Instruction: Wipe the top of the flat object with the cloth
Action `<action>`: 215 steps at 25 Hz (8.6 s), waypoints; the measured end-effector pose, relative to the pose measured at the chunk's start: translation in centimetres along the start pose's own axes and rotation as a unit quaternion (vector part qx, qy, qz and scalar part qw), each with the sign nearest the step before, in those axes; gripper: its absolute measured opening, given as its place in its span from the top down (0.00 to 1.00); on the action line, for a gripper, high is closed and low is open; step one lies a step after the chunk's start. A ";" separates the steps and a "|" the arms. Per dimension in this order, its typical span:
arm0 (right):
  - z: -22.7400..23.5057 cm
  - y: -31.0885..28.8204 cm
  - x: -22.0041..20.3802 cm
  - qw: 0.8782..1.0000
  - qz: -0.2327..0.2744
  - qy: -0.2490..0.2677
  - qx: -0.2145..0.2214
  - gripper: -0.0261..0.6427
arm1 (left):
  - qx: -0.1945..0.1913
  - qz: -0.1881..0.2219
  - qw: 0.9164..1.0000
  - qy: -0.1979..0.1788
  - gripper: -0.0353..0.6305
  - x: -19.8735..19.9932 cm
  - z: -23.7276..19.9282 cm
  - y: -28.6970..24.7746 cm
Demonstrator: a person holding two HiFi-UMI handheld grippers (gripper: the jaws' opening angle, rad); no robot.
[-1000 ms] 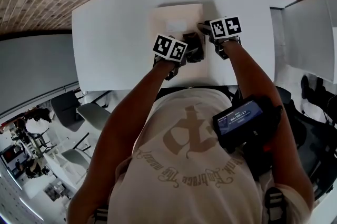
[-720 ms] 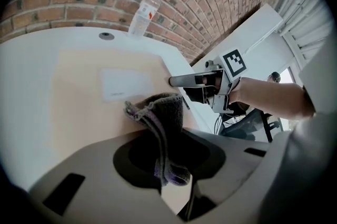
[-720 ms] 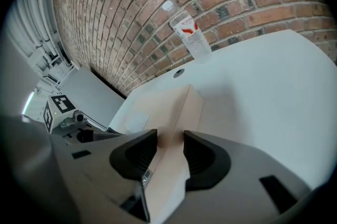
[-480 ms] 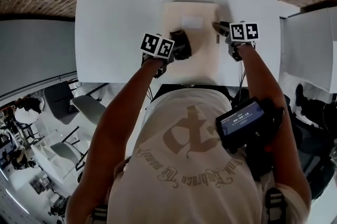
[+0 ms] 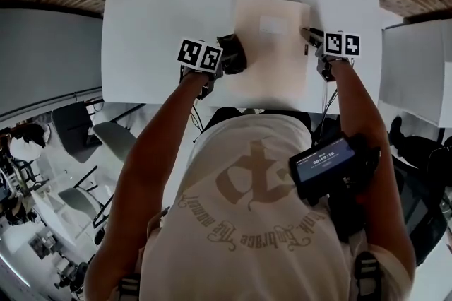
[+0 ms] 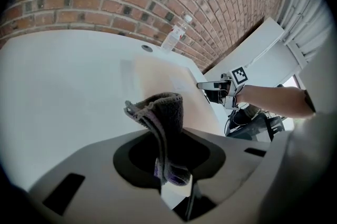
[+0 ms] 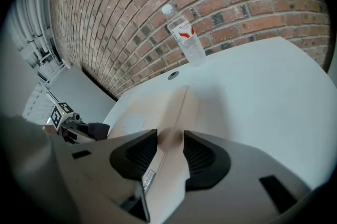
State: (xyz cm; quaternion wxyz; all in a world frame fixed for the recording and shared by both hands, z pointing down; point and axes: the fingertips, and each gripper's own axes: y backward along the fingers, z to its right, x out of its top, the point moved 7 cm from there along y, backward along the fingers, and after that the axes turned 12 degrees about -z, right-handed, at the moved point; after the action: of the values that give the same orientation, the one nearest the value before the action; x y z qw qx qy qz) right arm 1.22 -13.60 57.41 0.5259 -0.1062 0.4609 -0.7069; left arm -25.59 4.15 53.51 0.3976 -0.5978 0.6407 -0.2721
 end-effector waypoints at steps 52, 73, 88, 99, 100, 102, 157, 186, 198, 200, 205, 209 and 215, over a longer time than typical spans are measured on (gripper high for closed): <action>0.1 -0.2 0.8 0.993 -0.037 0.100 0.039 0.70 | -0.015 -0.073 0.996 -0.041 0.79 -0.8 13.5 -8.7; 0.3 0.1 0.7 0.995 -0.040 0.089 0.024 0.70 | 0.002 -0.023 0.999 0.026 0.78 -5.7 5.2 -2.0; 0.2 0.0 0.7 0.996 -0.050 0.077 0.003 0.70 | 0.015 0.048 0.997 0.057 0.79 -8.1 0.4 1.8; 0.3 0.4 0.6 0.996 -0.063 0.068 -0.014 0.70 | 0.017 0.180 0.979 0.096 0.79 -2.2 -4.4 4.2; 0.2 0.3 0.6 0.996 -0.063 0.067 -0.013 0.70 | 0.021 0.182 0.978 0.096 0.79 -1.8 -5.0 4.4; -0.1 0.2 0.7 0.996 -0.064 0.064 -0.012 0.70 | 0.031 0.181 0.979 0.093 0.79 -0.8 -6.2 4.6; -0.4 0.2 0.7 0.998 -0.050 0.027 -0.025 0.71 | 0.011 0.087 0.995 -0.050 0.79 3.5 -4.6 -0.6; -0.1 0.1 0.6 0.998 -0.034 0.049 -0.014 0.71 | 0.054 0.080 0.995 -0.022 0.79 -10.8 1.9 -1.0; 0.0 0.2 0.7 0.996 -0.028 0.085 -0.010 0.71 | 0.091 0.097 0.990 0.038 0.79 -15.1 4.6 -1.8; 0.0 0.2 0.7 0.995 -0.029 0.095 -0.009 0.71 | 0.094 0.097 0.989 0.054 0.79 -16.2 5.2 -2.0; -0.1 0.4 0.5 0.994 -0.019 0.110 -0.006 0.71 | 0.111 0.075 0.988 0.080 0.79 -18.0 6.5 -2.7; -1.0 1.2 -0.7 0.992 -0.021 0.122 0.011 0.70 | 0.104 0.060 0.987 0.110 0.79 -17.8 6.6 -3.3; -2.7 2.2 -5.6 0.996 -0.031 0.067 0.047 0.66 | 0.100 0.015 0.987 0.128 0.79 -18.6 6.3 -4.5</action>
State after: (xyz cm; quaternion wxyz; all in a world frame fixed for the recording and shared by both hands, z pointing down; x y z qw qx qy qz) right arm 3.36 -7.46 56.11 0.4760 -0.0487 0.4579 -0.7492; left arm -18.43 22.64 57.25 0.3741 -0.5059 0.6648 -0.4029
